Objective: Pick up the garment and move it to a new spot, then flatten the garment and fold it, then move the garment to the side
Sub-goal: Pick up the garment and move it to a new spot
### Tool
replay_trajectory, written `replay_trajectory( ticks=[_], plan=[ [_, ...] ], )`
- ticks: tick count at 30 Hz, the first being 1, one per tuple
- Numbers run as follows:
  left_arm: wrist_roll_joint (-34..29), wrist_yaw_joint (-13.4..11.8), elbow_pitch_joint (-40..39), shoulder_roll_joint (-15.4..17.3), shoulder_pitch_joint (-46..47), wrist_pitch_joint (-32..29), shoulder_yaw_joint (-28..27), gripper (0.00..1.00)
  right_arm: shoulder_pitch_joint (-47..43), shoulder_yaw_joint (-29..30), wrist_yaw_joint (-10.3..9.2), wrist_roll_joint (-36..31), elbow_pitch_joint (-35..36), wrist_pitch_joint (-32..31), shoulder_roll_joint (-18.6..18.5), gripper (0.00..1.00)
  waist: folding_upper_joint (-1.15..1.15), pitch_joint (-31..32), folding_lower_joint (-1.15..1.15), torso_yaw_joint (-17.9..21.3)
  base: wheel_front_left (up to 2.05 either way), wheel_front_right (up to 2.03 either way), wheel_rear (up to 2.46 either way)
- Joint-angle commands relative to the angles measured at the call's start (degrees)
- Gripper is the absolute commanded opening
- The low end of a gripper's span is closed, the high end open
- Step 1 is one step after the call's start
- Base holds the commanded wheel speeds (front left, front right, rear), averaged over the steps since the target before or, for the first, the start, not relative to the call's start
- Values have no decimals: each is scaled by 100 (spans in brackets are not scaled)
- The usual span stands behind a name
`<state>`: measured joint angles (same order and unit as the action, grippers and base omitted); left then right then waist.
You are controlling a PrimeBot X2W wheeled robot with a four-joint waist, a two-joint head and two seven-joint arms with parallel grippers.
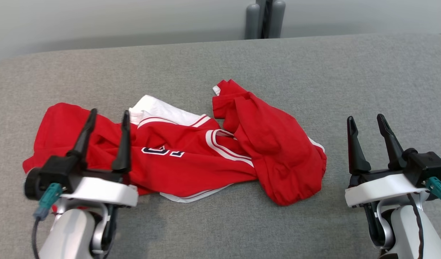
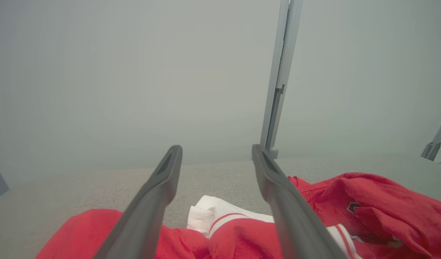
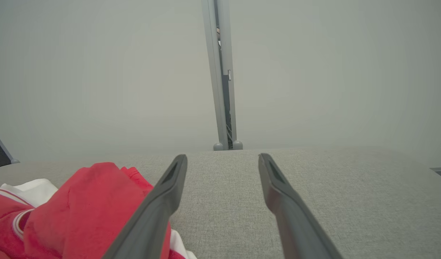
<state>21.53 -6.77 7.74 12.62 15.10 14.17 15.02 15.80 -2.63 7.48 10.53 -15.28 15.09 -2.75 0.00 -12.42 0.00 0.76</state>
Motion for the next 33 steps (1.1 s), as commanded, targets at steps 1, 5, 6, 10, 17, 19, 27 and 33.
replay_trajectory(
  ticks=[1,5,6,10,17,19,27,33],
  plan=[
    [46,-45,-27,65,-79,23,-83,100,-65,21,3,-28,46,-31,-33,100,0,49,0,-58,0,0,0],
    [75,-130,-85,196,-285,56,-310,100,-173,78,3,-72,102,-79,-34,100,0,148,0,-141,0,0,0],
    [78,-149,-112,218,-343,63,-355,100,-213,84,3,-73,128,-89,-32,100,0,168,0,-154,0,0,0],
    [92,-200,-196,262,-539,64,-416,100,-337,117,3,-86,225,-145,-32,100,0,234,0,-190,0,0,0],
    [142,-234,-185,295,-626,20,-410,100,-459,118,3,-92,368,-245,-32,100,0,290,0,-202,0,0,0],
    [133,-243,-187,303,-620,14,-406,100,-452,116,3,-86,394,-250,-32,100,0,303,0,-198,0,0,0],
    [170,-237,-87,332,-520,-157,-331,100,-472,98,3,-68,456,-287,-31,100,0,275,0,-172,0,0,0],
    [313,-160,126,305,-416,-454,-253,100,-440,29,3,-42,507,-292,-31,100,0,138,0,-83,0,0,0]
  ],
)
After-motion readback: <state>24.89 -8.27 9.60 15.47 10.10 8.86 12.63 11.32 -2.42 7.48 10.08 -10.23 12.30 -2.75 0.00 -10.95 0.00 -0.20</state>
